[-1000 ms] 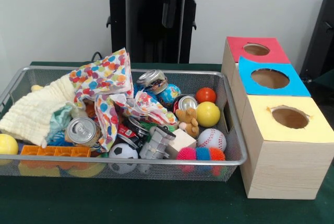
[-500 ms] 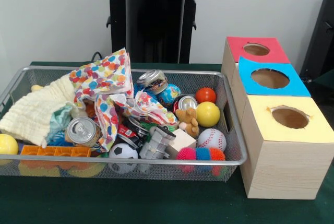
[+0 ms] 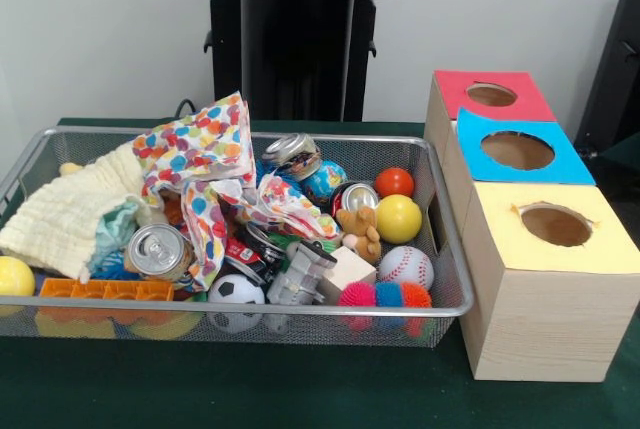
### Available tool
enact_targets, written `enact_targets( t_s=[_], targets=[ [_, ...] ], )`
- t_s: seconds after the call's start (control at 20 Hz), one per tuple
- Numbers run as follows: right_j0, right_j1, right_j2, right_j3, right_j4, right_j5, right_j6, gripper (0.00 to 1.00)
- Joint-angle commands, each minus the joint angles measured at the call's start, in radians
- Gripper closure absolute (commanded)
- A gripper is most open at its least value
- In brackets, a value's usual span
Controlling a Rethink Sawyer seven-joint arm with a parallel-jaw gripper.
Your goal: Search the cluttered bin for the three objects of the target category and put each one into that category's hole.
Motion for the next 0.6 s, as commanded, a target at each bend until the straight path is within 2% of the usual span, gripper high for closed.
enact_targets(
  t_s=[0.05,0.3,0.6],
  targets=[
    [-0.106,0.048,0.215,0.118,-0.097,-0.096,-0.390,1.00],
    [-0.227,0.073,0.344,0.171,-0.146,-0.170,-0.467,1.00],
    [-0.297,0.073,0.419,0.161,-0.194,-0.121,-0.478,1.00]
  ],
)
